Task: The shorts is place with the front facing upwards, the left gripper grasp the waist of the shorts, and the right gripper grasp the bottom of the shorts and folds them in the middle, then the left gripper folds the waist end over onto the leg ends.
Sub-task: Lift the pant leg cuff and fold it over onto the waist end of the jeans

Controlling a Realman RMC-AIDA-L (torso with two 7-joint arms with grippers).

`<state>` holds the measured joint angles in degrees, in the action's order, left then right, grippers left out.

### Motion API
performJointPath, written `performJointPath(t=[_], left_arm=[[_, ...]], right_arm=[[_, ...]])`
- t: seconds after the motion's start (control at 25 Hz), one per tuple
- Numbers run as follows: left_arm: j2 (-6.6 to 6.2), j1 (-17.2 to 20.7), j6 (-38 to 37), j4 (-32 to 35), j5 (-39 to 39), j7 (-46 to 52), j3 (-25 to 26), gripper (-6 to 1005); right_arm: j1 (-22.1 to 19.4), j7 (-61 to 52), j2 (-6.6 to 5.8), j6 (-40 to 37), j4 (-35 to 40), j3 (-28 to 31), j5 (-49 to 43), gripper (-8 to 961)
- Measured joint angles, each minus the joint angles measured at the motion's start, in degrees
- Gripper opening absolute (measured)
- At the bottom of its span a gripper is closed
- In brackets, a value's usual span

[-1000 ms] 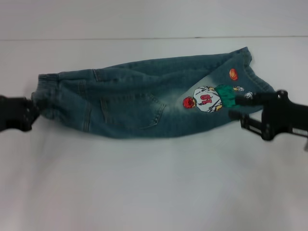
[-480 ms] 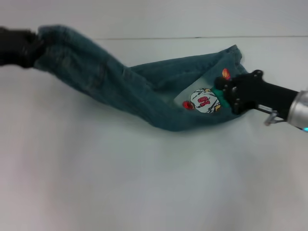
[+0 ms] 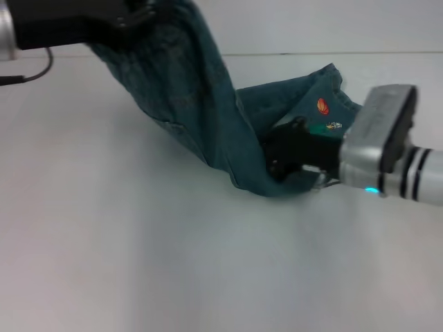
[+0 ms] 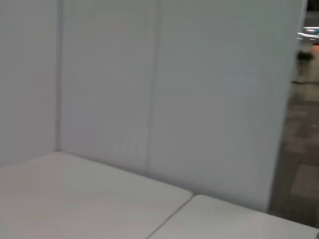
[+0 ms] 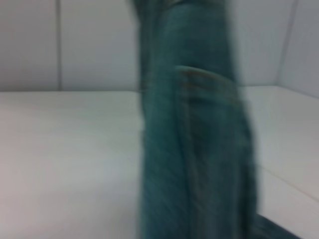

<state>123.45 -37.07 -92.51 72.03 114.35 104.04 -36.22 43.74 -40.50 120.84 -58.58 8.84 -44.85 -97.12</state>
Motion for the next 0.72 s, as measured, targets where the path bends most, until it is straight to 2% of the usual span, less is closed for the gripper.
performJointPath(t=[0.04,0.2,0.52,0.6,0.72], left_arm=[[0.35,-1.1,0.3,0.6,0.0,1.4,-2.6,35],[0.43,-2.0,2.3,1.0,-0.5,3.7,-6.9,35],[0.47,-2.9,7.7,0.6,-1.4,5.7,-14.9,35],[0.47,-3.0,8.8,0.2,-1.3,5.9,-15.9,35],[0.47,-3.1,10.4,-0.7,-0.9,6.0,-17.2,35]], right_arm=[[1.1,0.2,0.01,0.4,-0.9,-0.6,0.0,-1],[4.0,0.8,0.43,1.1,-3.7,-3.7,0.0,-1],[7.9,4.1,0.68,2.7,-8.7,-4.4,-0.1,-2],[7.7,5.4,0.52,2.6,-9.2,-4.2,0.0,-2],[3.9,5.2,-0.50,-1.7,-6.6,-4.1,0.2,-2]])
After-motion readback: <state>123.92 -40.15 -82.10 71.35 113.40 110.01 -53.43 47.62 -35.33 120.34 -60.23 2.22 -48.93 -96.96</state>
